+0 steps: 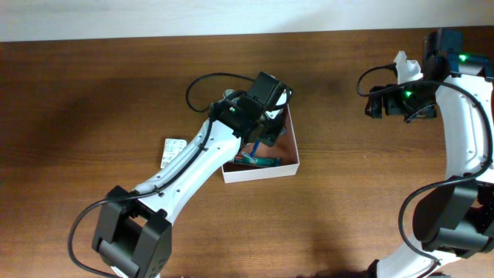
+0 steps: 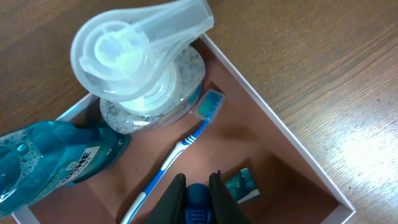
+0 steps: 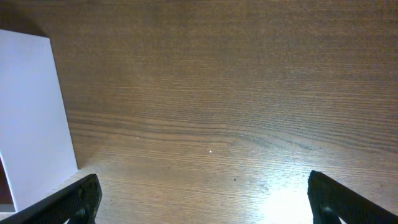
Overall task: Pack container
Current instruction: 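Lower the razor into the box and open the left gripper, then withdraw the left gripper back over the green soap box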
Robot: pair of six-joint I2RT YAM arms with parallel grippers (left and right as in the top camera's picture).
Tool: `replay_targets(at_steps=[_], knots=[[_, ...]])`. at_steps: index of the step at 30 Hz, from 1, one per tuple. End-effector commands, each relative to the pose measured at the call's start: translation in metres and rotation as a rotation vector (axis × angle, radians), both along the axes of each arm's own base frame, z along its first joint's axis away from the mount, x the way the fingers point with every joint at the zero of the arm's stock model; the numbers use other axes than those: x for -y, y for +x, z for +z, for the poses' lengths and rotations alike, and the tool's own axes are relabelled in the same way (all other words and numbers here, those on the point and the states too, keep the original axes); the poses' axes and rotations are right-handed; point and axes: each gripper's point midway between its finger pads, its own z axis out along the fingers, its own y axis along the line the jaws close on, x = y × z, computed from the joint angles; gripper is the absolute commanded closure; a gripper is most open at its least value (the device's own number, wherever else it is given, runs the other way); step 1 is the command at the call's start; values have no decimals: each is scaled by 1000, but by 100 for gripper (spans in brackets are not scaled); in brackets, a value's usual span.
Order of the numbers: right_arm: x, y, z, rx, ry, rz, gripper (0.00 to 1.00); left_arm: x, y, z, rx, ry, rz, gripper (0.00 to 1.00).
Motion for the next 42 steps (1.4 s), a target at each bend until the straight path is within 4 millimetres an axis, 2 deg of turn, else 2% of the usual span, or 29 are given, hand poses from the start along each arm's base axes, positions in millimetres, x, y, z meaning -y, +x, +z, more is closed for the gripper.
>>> replay_targets(at_steps=[1,2,3,7,10,15,19,23,24,25,29,32,37,42], knots=[[3,0,11,30,-11,-12,1,2,-1,-3,-13,8,-20,34],[3,0,11,30,-12,-12,1,2,-1,-4,-16,10,-19,25],[3,0,11,30,-12,-12,2,1,-2,-4,-19,12,-19,23],[3,0,11,30,-12,-12,2,-4,-7,2,-32,21,-15,22],[3,0,11,30,-11,-12,1,-15,-9,12,-39,25,9,22],[3,0,11,29,-11,-12,1,-66,-3,25,-42,81,204,22],[3,0,11,30,-12,-12,2,-104,-4,27,-91,96,319,22],[3,0,11,29,-11,-12,2,-143,-4,21,-158,109,451,18],[3,0,11,30,-12,-12,1,-151,-4,20,-171,108,481,7],[3,0,11,29,-11,-12,1,-160,-3,19,-183,106,514,0],[3,0,11,29,-11,-12,2,-190,-1,16,-212,103,611,1],[3,0,11,29,-11,-12,1,-206,0,12,-224,104,650,1],[3,0,11,30,-12,-12,2,-218,-2,-4,-273,78,681,1],[3,0,11,30,-12,-12,1,-232,-5,-33,-294,80,716,1]])
